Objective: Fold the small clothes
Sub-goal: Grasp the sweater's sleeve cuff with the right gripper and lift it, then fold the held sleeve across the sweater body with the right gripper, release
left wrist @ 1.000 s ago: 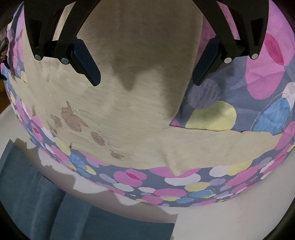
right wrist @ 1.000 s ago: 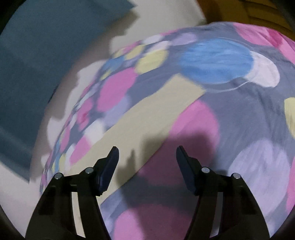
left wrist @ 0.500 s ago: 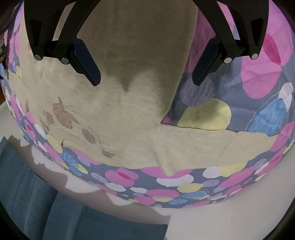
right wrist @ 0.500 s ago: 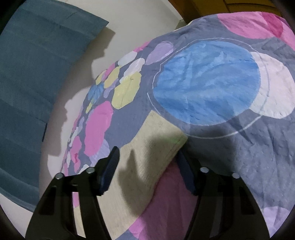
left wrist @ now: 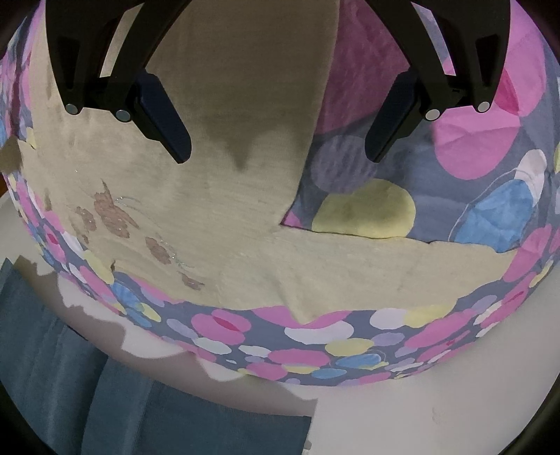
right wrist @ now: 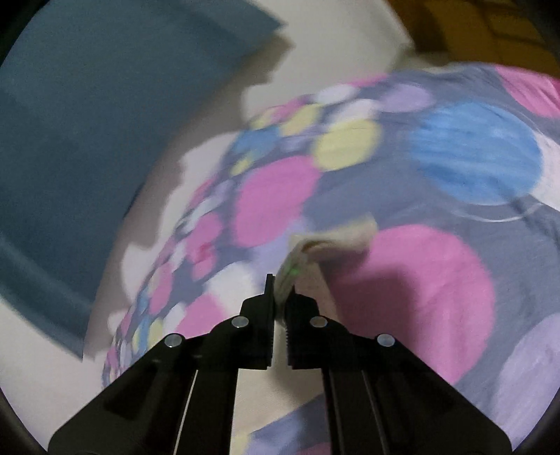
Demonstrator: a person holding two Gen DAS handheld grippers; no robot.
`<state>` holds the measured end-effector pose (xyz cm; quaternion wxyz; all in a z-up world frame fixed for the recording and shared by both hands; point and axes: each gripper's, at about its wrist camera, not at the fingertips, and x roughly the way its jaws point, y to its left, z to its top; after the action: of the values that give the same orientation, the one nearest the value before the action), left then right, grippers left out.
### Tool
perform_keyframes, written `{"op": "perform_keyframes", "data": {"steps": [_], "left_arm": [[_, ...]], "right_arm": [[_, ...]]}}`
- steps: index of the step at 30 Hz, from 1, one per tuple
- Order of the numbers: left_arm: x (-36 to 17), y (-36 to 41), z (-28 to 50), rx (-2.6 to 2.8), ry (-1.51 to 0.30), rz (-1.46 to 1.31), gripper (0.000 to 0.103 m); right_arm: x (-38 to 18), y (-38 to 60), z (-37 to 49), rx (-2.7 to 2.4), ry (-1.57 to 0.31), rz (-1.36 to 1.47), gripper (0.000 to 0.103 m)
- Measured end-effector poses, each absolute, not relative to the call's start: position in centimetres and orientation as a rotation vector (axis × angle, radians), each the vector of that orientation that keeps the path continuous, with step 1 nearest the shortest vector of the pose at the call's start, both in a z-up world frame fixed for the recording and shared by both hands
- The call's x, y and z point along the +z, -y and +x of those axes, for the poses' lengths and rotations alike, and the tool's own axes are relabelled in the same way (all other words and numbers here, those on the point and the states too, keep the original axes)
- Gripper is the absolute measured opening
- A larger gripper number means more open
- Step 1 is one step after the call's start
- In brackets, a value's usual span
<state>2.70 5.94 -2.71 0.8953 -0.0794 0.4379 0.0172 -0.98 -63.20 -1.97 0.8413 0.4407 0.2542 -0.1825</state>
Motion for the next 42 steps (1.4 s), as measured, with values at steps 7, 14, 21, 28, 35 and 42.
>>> {"op": "perform_keyframes", "data": {"steps": [7, 14, 21, 28, 35, 42], "left_arm": [[-2.2, -6.7, 1.6, 0.006, -0.897, -0.15, 0.099], [-1.7, -6.9, 0.8, -0.016, -0.884, -0.118, 0.099], [-1.0, -7.2, 0.2, -0.025, -0.862, -0.14, 0.099], [-0.9, -7.2, 0.1, -0.032, -0.864, -0.151, 0.099], [-1.0, -7.2, 0.2, -0.032, -0.868, -0.154, 0.099], [-1.4, -7.1, 0.2, -0.036, -0.88, -0.153, 0.099]], "right_arm": [[2.3, 51.3, 5.3, -0.177, -0.572, 0.772, 0.004], [3.8, 37.5, 10.0, 0.015, -0.629, 0.643, 0.004], [3.2, 25.7, 12.2, 0.167, -0.705, 0.541, 0.004], [0.7, 17.6, 13.0, 0.258, -0.811, 0.459, 0.004], [-1.7, 13.6, 13.5, 0.299, -0.886, 0.38, 0.004], [-3.9, 12.2, 13.6, 0.325, -0.958, 0.336, 0.005]]}}
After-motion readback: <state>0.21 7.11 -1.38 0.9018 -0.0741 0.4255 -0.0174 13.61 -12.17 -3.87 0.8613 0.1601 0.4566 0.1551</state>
